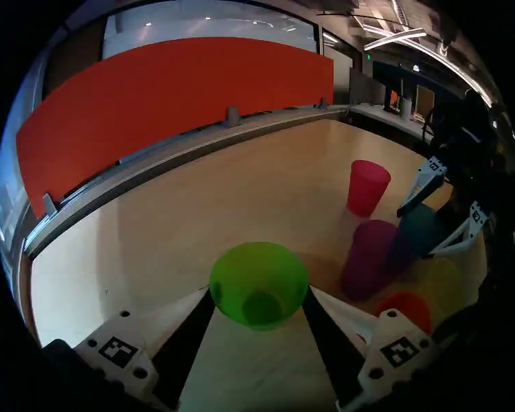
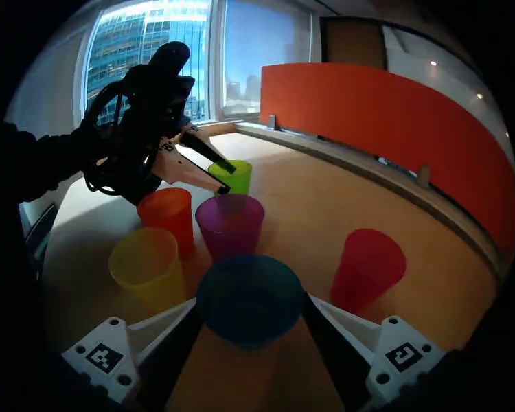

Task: Pour water

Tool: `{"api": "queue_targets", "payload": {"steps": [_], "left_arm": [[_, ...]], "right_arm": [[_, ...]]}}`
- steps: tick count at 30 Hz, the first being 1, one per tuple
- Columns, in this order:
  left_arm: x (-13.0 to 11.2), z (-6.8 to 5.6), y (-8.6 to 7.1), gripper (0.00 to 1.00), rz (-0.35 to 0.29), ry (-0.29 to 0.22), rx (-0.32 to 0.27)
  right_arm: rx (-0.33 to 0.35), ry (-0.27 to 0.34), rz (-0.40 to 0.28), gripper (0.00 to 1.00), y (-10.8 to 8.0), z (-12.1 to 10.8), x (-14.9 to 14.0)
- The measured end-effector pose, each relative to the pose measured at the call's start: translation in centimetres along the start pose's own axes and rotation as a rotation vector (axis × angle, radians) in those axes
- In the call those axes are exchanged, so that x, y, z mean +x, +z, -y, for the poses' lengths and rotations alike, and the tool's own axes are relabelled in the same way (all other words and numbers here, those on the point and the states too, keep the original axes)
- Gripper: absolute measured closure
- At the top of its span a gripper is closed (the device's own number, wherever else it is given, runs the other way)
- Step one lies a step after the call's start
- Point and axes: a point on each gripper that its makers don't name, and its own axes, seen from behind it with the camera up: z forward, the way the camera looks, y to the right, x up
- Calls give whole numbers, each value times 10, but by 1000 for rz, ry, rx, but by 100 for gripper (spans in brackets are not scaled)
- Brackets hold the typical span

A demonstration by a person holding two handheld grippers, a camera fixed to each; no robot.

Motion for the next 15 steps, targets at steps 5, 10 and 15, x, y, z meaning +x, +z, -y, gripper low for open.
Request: {"api": "queue_targets", "payload": {"steps": [5, 10, 15], "left_arm": [[2, -2, -3, 14, -8, 2, -3], [7, -3, -7, 13, -25, 6, -7], [13, -5, -16, 14, -46, -1, -10]], "right_arm": [[7, 0, -2, 9, 0, 2, 0], [-4, -12, -1, 10, -2, 1, 1], [-13, -11, -18, 10, -8, 1, 8]]}}
